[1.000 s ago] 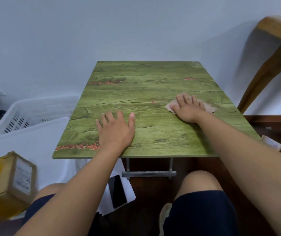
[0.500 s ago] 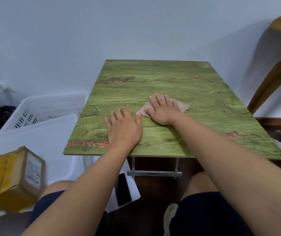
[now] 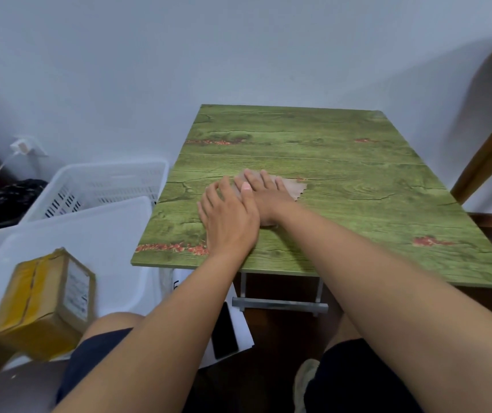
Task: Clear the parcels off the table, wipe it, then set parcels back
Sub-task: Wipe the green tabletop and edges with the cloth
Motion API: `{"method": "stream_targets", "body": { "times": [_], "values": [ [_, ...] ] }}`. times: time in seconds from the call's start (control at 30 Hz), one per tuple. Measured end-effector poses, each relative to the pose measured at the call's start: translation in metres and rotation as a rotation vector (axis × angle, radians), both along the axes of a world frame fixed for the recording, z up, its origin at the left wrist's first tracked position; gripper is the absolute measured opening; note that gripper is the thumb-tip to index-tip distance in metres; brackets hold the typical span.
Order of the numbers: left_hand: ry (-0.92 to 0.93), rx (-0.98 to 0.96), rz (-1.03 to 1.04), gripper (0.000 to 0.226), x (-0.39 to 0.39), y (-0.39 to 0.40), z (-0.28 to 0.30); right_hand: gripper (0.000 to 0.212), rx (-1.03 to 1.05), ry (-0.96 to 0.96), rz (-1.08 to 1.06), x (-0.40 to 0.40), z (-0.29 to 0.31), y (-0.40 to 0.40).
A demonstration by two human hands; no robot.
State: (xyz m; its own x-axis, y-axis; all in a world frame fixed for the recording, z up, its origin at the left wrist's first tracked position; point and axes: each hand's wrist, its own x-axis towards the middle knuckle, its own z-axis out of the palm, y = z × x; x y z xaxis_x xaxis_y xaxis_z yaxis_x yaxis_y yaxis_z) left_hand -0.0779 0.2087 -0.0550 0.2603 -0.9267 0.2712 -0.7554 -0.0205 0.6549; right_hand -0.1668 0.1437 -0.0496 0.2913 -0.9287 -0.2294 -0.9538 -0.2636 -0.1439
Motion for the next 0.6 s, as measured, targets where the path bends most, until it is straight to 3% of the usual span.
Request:
{"method": "stream_targets", "body": {
  "times": [0.37, 0.47, 0.6],
  "values": [
    [0.609, -0.325, 0.188, 0.064, 0.013, 0.001, 0.003, 0.073, 0.012, -0.014, 0.082, 0.038, 0.002, 0.003],
    [0.791, -0.340, 0.256, 0.056, 0.019, 0.004, 0.005, 0.070, 0.008, -0.013, 0.075, 0.042, 0.003, 0.002],
    [0.746, -0.260, 0.167, 0.031, 0.029, 0.013, 0.009, 0.068, 0.003, -0.003, 0.071, 0.049, 0.004, 0.002]
  ]
}}
